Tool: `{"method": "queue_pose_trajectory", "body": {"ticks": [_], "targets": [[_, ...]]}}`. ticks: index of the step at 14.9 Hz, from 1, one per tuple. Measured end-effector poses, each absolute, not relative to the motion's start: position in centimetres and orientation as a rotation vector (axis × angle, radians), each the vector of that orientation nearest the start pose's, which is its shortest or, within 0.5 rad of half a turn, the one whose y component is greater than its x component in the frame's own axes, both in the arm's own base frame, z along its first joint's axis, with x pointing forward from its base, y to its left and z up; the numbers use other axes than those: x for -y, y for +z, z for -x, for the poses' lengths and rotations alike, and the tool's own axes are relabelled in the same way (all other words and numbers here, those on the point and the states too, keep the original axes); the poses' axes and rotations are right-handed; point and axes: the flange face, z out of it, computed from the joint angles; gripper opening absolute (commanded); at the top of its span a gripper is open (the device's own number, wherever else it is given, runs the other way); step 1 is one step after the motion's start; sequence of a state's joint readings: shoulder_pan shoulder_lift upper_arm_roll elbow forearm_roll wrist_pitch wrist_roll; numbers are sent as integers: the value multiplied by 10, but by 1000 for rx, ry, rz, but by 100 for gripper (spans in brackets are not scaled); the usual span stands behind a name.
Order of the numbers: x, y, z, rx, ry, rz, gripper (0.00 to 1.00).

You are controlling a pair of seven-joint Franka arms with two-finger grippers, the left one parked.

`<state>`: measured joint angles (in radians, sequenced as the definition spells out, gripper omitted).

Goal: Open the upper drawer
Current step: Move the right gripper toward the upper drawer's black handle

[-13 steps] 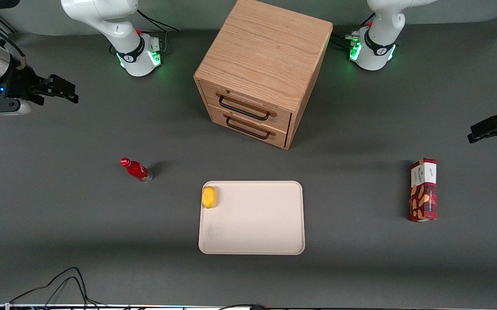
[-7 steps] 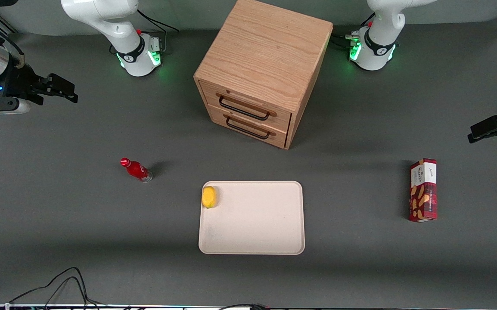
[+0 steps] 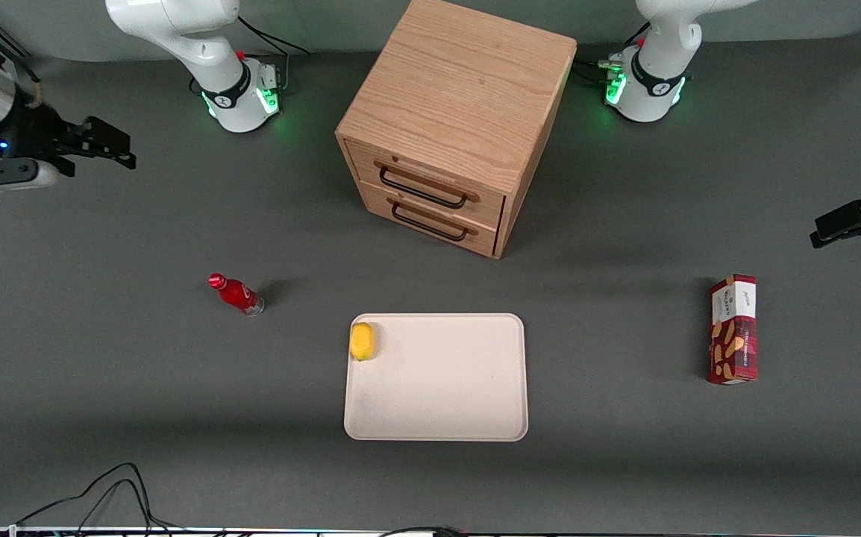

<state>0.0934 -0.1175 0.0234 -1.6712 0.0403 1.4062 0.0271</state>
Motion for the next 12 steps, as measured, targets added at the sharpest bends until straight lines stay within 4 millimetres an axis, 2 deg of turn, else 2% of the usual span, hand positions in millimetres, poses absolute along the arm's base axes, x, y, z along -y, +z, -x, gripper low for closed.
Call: {"method": "queue_pose_trajectory", "body": {"ticks": [3, 8, 12], "targets": [[-104, 625, -508, 255, 228, 3090, 100], [-145, 620, -544, 383, 218, 2961, 100], [-196, 599, -569, 500, 191, 2915, 100]]}}
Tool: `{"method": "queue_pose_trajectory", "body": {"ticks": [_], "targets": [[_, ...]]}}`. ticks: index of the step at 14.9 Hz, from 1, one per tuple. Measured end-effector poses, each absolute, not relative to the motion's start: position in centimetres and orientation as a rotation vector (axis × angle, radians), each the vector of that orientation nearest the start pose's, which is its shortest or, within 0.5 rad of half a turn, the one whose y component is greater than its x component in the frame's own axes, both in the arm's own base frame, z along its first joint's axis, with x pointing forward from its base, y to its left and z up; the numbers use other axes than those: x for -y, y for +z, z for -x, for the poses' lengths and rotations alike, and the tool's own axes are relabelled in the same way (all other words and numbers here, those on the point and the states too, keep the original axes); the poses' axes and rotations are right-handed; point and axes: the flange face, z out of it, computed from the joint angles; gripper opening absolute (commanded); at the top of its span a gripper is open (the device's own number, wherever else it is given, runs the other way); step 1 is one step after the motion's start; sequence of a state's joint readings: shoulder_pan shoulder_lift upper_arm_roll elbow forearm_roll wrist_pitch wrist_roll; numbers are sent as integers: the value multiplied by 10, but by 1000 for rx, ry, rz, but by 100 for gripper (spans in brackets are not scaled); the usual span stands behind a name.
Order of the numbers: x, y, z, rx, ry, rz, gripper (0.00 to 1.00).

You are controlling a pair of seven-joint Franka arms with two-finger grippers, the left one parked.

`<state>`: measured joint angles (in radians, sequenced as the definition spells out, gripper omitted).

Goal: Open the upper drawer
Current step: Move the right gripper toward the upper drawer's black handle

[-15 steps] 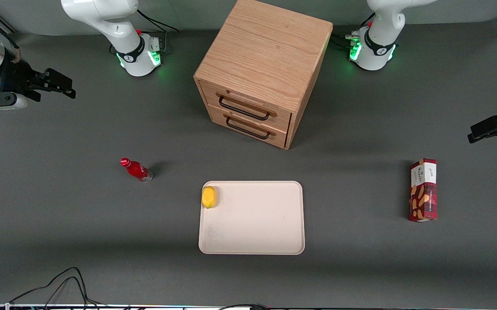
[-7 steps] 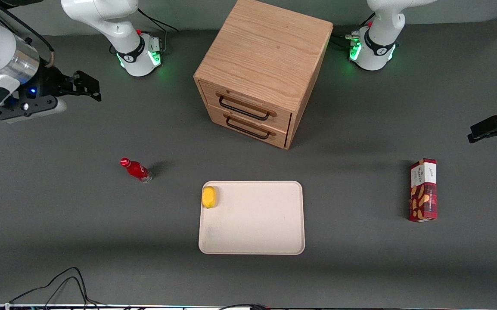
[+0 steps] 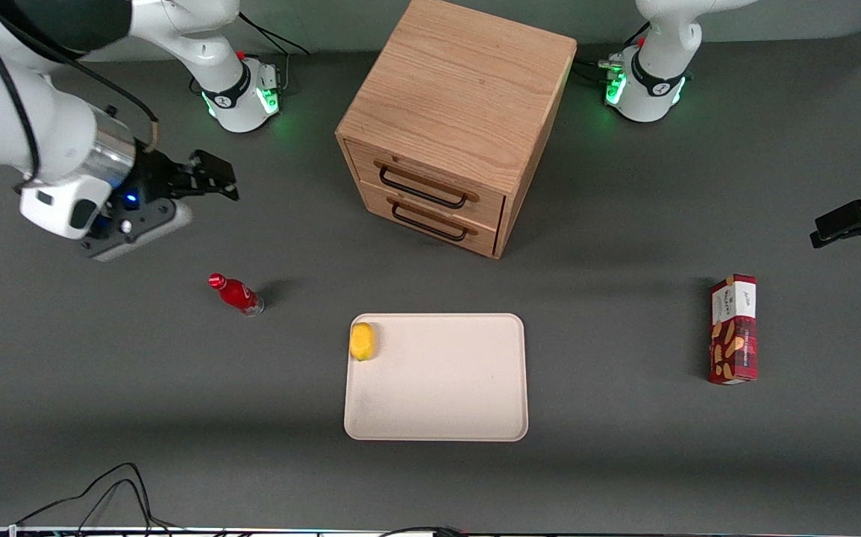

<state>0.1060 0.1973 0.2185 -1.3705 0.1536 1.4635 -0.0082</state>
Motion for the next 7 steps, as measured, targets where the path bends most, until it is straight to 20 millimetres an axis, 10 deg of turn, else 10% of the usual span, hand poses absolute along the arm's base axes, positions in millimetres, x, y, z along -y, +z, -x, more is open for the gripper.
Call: {"method": "queue_pose_trajectory", "body": {"ticks": [7], "targets": [[-288, 534, -579, 821, 216, 2790, 100]]}}
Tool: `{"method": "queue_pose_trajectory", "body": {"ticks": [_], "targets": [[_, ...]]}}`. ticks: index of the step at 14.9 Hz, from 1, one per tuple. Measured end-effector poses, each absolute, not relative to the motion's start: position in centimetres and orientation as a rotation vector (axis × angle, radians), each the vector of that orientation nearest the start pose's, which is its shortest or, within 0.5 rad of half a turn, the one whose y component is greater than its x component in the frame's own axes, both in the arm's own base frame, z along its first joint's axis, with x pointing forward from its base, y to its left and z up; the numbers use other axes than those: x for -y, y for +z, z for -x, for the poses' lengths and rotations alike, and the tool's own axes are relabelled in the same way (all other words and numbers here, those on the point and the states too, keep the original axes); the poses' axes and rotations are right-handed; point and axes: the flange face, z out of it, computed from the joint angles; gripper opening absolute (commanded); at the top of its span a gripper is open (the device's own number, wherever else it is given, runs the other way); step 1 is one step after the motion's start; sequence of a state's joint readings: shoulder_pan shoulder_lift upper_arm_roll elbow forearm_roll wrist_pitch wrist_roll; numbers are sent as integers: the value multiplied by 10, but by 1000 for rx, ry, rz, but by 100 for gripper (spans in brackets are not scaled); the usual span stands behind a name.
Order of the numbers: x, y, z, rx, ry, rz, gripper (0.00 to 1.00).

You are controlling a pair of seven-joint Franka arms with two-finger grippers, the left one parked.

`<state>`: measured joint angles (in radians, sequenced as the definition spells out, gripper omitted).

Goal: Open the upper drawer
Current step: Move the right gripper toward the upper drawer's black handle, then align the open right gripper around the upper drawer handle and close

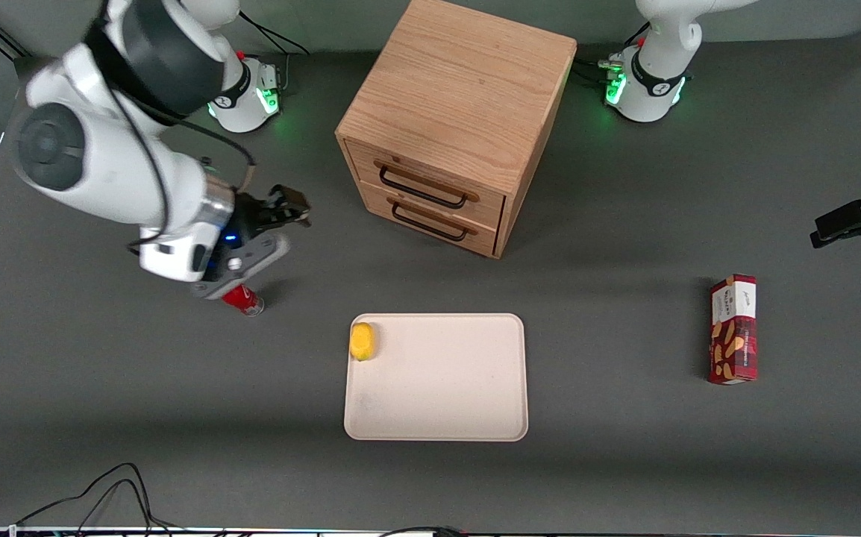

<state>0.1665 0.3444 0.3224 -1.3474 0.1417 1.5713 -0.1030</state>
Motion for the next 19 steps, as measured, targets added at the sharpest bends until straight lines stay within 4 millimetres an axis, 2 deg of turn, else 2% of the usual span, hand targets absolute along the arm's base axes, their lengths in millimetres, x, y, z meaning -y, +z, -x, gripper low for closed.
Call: {"method": "queue_pose_trajectory", "body": {"ticks": [2, 6, 7, 11, 13, 19], "targets": [[-319, 522, -570, 976, 214, 2739, 100], [-355, 516, -563, 1216, 115, 2628, 100], [-370, 508, -561, 1271, 89, 2597, 100], [-404, 485, -551, 1395, 72, 2538, 100], [-417, 474, -543, 1430, 77, 2519, 100], [-437, 443, -520, 1481, 90, 2481, 100]]}}
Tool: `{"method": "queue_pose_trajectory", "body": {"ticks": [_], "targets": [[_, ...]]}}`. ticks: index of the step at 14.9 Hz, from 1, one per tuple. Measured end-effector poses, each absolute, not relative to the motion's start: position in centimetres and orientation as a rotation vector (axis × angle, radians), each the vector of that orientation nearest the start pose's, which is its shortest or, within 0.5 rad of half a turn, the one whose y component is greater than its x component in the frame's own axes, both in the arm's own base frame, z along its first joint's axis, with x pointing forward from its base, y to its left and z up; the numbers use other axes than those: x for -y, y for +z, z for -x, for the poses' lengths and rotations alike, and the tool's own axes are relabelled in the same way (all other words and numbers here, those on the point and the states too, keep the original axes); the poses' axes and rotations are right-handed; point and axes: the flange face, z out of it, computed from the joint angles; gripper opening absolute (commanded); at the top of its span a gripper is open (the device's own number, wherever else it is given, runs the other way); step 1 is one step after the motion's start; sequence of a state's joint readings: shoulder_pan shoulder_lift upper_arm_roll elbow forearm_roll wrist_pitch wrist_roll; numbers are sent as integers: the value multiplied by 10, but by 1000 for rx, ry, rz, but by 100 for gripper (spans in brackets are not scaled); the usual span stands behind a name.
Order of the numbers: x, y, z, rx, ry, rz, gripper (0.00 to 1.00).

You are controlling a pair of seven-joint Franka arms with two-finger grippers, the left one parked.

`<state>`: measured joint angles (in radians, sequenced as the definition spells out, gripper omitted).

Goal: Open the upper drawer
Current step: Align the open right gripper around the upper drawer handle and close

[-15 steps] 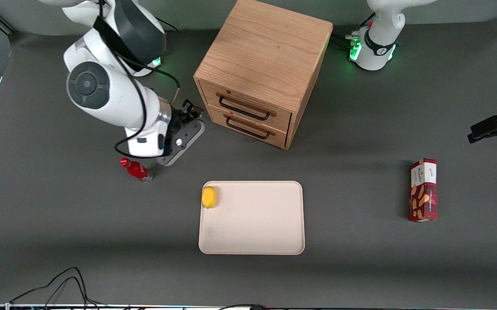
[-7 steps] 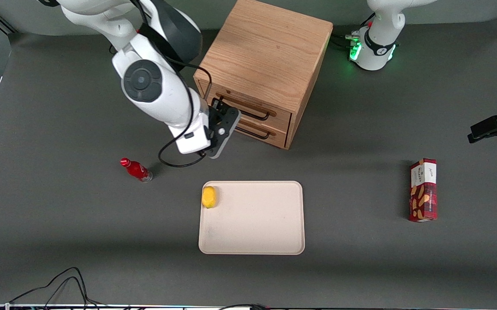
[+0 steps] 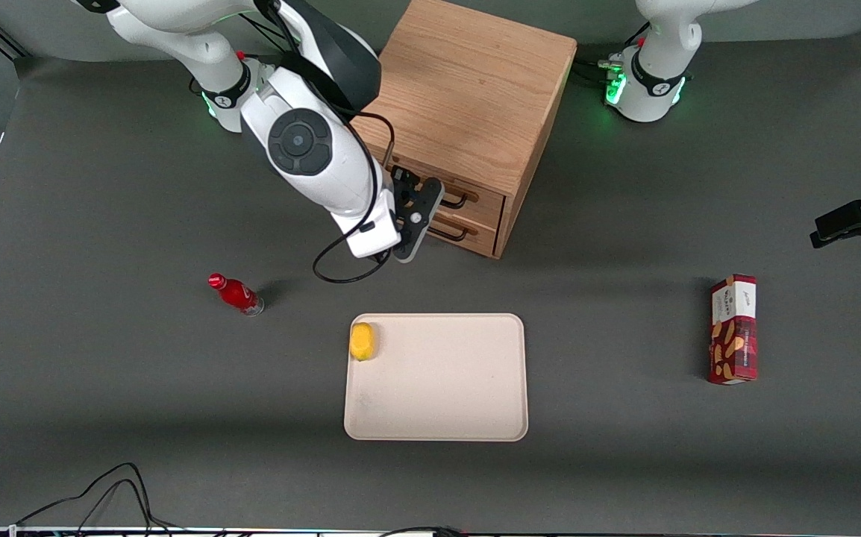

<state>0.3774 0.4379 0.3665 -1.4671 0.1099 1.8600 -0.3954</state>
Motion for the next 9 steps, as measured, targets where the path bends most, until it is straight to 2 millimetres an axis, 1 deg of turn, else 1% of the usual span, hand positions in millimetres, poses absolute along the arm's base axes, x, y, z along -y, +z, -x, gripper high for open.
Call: {"method": "queue_pose_trajectory", "body": {"ticks": [5, 9], "targets": [[-443, 431, -494, 1516, 101, 2471, 100], [-441, 429, -484, 1527, 107, 2477, 100]]}}
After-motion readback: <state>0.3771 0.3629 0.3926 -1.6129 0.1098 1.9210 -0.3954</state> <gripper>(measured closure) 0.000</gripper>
